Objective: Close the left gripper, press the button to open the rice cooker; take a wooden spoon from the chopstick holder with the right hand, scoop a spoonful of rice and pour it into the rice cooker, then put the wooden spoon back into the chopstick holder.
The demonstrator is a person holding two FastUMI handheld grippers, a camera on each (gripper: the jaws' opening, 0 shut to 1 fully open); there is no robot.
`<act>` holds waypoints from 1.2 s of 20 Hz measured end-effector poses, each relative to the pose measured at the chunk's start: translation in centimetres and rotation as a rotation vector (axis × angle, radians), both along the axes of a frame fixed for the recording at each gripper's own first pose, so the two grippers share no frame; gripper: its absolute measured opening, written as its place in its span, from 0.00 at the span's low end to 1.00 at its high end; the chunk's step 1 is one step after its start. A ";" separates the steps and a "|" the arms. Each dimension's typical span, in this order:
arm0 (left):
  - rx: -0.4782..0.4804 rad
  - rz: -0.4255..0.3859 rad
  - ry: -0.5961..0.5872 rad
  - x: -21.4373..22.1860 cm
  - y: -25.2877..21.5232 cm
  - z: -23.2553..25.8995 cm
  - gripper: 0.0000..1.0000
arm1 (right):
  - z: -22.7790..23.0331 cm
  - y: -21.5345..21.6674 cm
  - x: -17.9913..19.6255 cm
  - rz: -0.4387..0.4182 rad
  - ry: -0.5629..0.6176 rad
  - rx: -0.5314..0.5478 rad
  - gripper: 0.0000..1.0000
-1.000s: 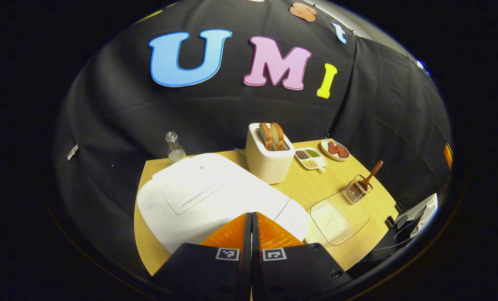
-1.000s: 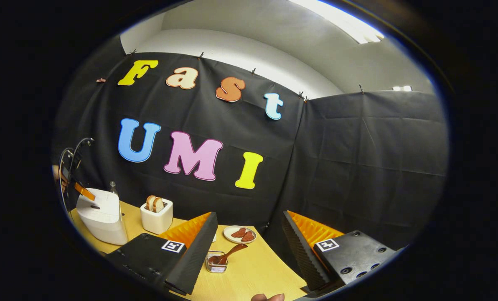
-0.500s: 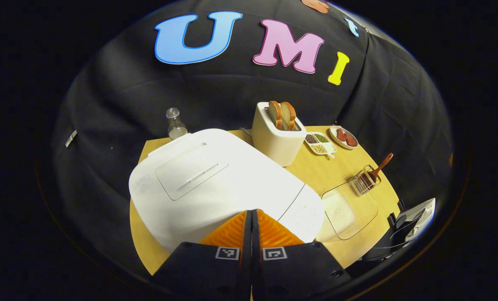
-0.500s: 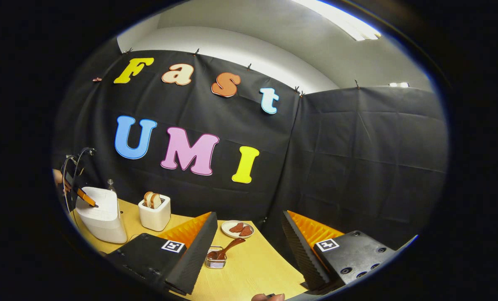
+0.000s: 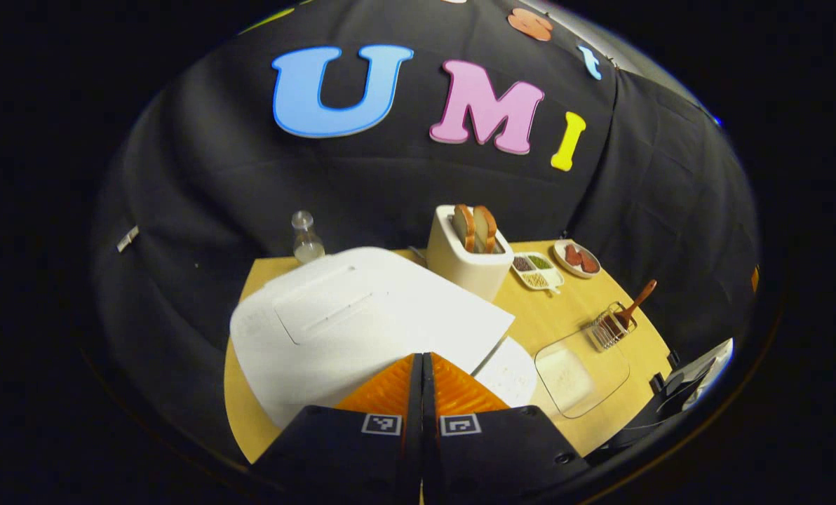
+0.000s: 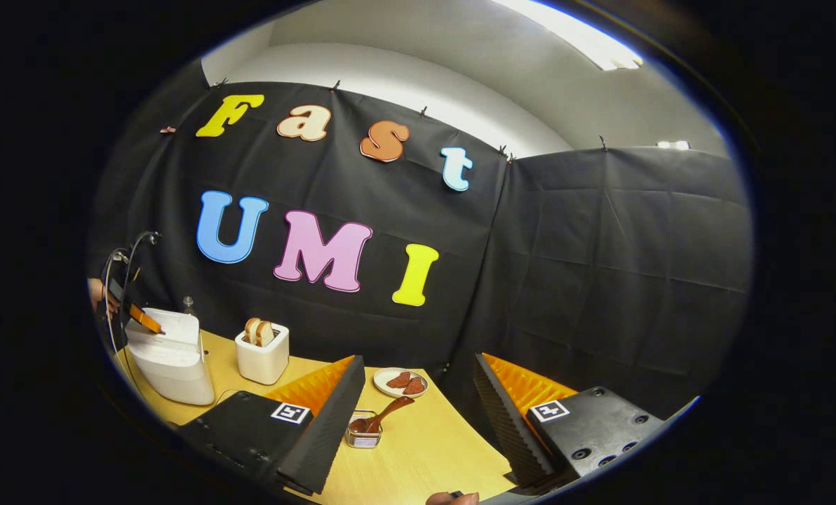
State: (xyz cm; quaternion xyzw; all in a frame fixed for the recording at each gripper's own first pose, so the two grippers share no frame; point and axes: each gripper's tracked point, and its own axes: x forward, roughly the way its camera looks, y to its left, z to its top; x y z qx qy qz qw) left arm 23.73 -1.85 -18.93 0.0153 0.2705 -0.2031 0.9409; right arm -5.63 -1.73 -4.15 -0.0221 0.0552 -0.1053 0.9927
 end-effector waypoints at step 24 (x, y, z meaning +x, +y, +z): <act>-0.172 0.354 -0.591 -13.9 7.8 15.4 0.95 | 0.3 -2.4 -0.5 0.059 -0.043 0.036 0.97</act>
